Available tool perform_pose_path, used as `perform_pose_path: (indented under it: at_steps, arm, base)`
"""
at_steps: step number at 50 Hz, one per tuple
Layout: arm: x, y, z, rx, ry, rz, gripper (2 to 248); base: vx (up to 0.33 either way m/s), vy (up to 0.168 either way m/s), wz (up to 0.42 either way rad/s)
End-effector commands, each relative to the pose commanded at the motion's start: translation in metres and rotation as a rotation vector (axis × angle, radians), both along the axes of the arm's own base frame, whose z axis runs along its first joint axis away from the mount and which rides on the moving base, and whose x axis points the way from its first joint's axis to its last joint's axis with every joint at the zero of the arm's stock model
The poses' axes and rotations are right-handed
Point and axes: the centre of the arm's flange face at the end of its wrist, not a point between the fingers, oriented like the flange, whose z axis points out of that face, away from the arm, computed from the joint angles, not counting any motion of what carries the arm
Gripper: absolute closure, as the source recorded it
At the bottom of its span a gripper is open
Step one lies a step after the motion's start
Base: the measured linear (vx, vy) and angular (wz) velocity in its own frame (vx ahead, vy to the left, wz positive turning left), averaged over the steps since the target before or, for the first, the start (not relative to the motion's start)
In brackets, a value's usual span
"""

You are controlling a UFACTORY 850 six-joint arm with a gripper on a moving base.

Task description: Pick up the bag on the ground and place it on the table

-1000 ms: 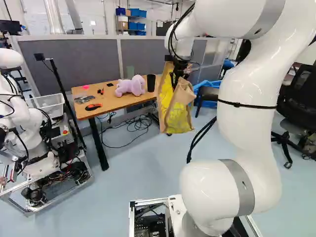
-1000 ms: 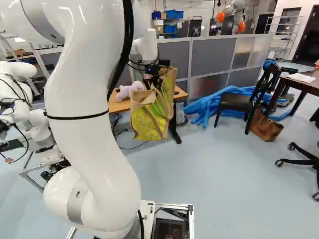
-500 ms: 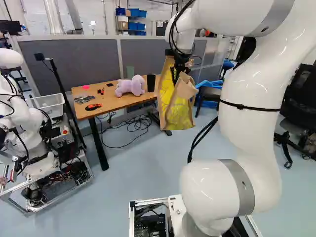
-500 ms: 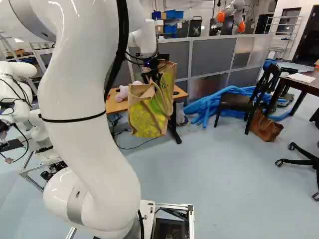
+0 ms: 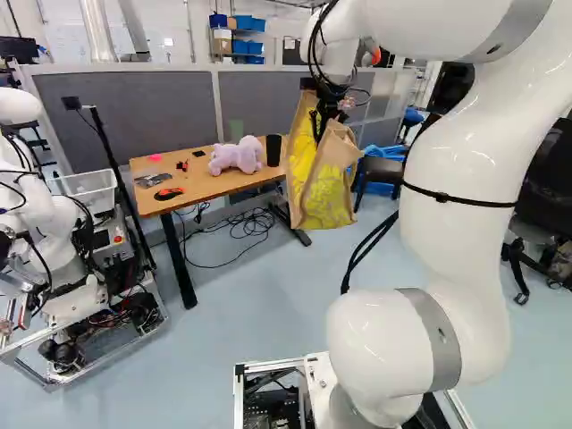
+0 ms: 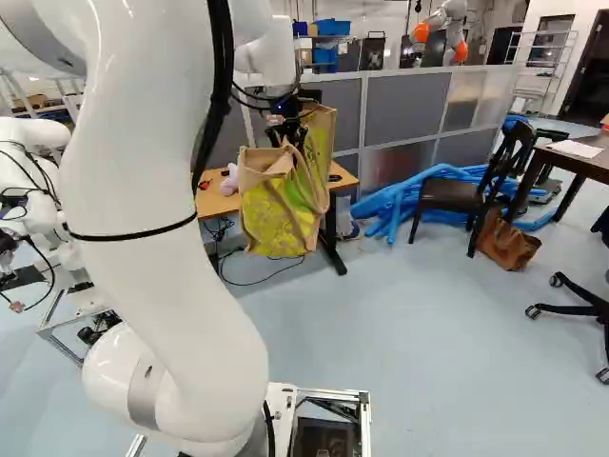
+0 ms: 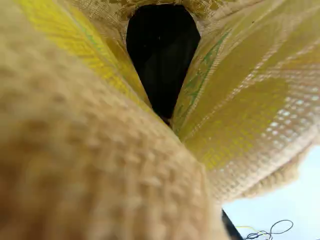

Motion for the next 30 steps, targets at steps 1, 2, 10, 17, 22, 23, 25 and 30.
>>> perform_pose_path:
  at_steps: [1, 2, 10, 17, 22, 23, 25, 30]
  arm:
    - [0.000, 0.000, 0.001, 0.000, 0.000, 0.000, 227]
    - [-0.001, 0.000, 0.003, 0.000, -0.001, 0.000, 227]
    - [-0.005, 0.001, 0.015, 0.000, -0.004, 0.001, 227]
    - [-0.009, 0.001, 0.026, 0.000, -0.007, 0.002, 227]
    - [-0.011, 0.001, 0.033, 0.000, -0.010, 0.003, 227]
    - [-0.012, 0.002, 0.035, 0.000, -0.010, 0.003, 227]
    - [-0.013, 0.002, 0.038, 0.000, -0.011, 0.003, 227]
    - [-0.015, 0.002, 0.045, 0.000, -0.014, 0.004, 227]
  base:
    - [0.000, 0.000, 0.000]
    - [0.000, 0.000, 0.000]
    - [0.000, 0.000, 0.000]
    - [0.000, 0.000, 0.000]
    - [0.000, 0.000, 0.000]
    - [0.000, 0.000, 0.000]
    - [0.000, 0.000, 0.000]
    - [0.000, 0.000, 0.000]
